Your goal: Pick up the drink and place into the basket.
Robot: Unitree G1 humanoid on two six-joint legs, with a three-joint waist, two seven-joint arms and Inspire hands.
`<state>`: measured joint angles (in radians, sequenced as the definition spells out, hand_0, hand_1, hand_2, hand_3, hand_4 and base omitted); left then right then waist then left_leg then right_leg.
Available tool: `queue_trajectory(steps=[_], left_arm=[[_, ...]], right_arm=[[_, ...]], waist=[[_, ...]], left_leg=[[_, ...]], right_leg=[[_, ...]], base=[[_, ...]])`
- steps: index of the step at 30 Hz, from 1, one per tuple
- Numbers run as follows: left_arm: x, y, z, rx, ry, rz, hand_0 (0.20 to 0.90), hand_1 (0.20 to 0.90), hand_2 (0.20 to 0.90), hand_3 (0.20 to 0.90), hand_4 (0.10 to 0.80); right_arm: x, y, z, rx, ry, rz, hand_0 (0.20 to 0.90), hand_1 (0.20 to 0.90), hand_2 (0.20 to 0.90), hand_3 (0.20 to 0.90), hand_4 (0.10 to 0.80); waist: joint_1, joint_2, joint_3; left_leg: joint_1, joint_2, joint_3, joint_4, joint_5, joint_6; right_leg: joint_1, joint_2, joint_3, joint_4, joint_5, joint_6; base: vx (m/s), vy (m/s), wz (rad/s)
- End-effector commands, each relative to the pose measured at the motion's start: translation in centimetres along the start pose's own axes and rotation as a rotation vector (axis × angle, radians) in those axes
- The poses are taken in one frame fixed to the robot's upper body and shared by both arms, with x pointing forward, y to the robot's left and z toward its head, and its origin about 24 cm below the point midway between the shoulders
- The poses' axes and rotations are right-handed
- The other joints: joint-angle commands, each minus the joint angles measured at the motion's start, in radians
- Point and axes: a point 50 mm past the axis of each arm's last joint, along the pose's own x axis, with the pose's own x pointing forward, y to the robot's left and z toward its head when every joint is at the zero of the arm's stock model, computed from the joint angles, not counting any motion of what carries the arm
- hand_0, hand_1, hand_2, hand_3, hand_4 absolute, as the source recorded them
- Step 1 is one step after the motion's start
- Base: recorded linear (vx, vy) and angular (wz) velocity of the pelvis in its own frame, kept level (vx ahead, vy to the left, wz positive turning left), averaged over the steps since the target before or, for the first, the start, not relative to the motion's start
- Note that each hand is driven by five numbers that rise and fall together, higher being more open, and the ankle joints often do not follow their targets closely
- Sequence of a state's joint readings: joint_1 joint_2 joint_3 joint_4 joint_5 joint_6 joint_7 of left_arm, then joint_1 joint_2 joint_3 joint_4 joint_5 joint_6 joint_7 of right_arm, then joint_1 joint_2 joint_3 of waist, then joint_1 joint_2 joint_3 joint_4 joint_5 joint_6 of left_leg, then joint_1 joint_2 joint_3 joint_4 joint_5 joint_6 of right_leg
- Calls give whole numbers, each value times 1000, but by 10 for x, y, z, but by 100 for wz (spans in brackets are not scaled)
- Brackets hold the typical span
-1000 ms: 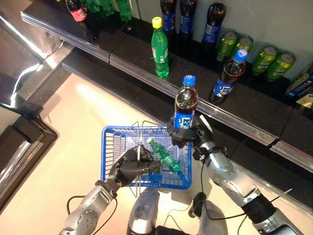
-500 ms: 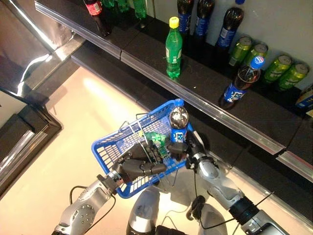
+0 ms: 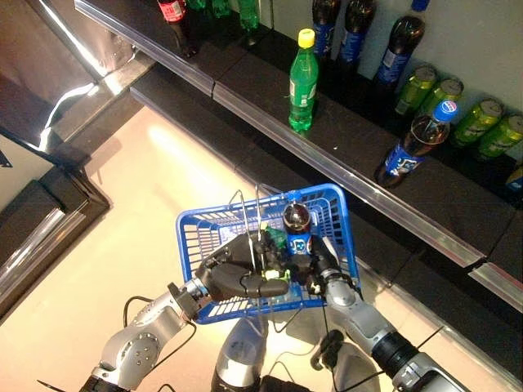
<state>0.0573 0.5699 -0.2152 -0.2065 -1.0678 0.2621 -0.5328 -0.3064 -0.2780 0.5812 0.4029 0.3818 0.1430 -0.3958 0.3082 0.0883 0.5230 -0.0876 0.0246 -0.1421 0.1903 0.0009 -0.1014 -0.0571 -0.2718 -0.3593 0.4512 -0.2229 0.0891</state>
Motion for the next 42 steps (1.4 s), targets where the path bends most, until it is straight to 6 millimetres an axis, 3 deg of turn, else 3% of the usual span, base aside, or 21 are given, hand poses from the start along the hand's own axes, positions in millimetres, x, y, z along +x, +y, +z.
queue_trajectory(steps=[1, 4, 7, 15, 19, 28, 37, 38, 39, 41, 42], left_arm=[[24, -99, 74, 160, -412, -743, 300, 300, 300, 200, 100], [27, -102, 75, 152, -397, -779, 300, 300, 300, 200, 100], [32, -108, 74, 156, -373, -824, 300, 300, 300, 200, 100], [44, -121, 71, 164, -352, -888, 300, 300, 300, 200, 100], [46, -122, 71, 155, -354, -891, 300, 300, 300, 200, 100], [48, -126, 72, 160, -354, -897, 300, 300, 300, 200, 100], [54, -129, 68, 131, -326, -868, 300, 300, 300, 200, 100], [54, -128, 69, 123, -325, -857, 300, 300, 300, 200, 100], [54, -125, 70, 101, -328, -833, 300, 300, 300, 200, 100], [53, -123, 72, 86, -334, -814, 300, 300, 300, 200, 100], [53, -123, 72, 86, -334, -814, 300, 300, 300, 200, 100]], right_arm=[[6, 42, 36, 22, -152, 118, 300, 300, 300, 200, 100], [8, 43, 24, -43, -84, 140, 300, 300, 300, 200, 100], [12, 45, 10, -222, -30, 159, 300, 300, 300, 200, 100], [20, 42, 8, -680, -113, 155, 300, 300, 300, 200, 100], [20, 40, 6, -826, -134, 170, 300, 300, 300, 200, 100], [28, 22, -7, -1002, 7, 151, 300, 300, 300, 200, 100], [37, 2, -12, -898, 128, 27, 300, 300, 300, 200, 100], [37, 0, -12, -885, 134, 17, 354, 354, 354, 263, 163], [36, -3, -15, -857, 142, 0, 592, 592, 592, 540, 440], [34, -5, -17, -839, 143, -18, 900, 900, 900, 900, 800], [34, -5, -17, -839, 143, -18, 900, 900, 900, 900, 800]], waist=[[20, -23, -236], [23, -26, -237], [30, -31, -241], [32, -28, -243], [31, -25, -243], [41, -25, -235], [55, -26, -243], [54, -27, -242], [51, -29, -244], [48, -31, -246], [48, -31, -246]], left_leg=[[-41, -19, -33, 68, 10, 24], [-44, -20, -37, 69, 9, 24], [-46, -21, -42, 71, 7, 24], [-50, -29, -47, 69, 7, 32], [-54, -33, -46, 68, 7, 35], [-59, -39, -44, 69, 9, 40], [-49, -39, -46, 74, 10, 40], [-45, -36, -44, 74, 11, 39], [-38, -31, -39, 74, 11, 39], [-34, -28, -36, 74, 9, 39], [-34, -28, -36, 74, 9, 39]], right_leg=[[115, 13, -2, -168, 127, -18], [114, 12, -3, -167, 128, -16], [117, 12, -7, -169, 130, -14], [109, 9, -3, -167, 135, -9], [104, 4, 0, -166, 138, -3], [102, -10, -10, -164, 144, 5], [115, -14, -24, -159, 150, 8], [118, -15, -26, -158, 152, 9], [121, -15, -26, -156, 152, 10], [122, -15, -25, -155, 151, 11], [122, -15, -25, -155, 151, 11]], base=[[8, -7, 4], [12, -7, 4], [27, -10, 6], [3, -1, 1], [0, 0, 0], [0, 0, 0], [46, 5, 5], [88, 14, 14], [88, 12, 10], [57, 8, 4], [54, 6, 0]])
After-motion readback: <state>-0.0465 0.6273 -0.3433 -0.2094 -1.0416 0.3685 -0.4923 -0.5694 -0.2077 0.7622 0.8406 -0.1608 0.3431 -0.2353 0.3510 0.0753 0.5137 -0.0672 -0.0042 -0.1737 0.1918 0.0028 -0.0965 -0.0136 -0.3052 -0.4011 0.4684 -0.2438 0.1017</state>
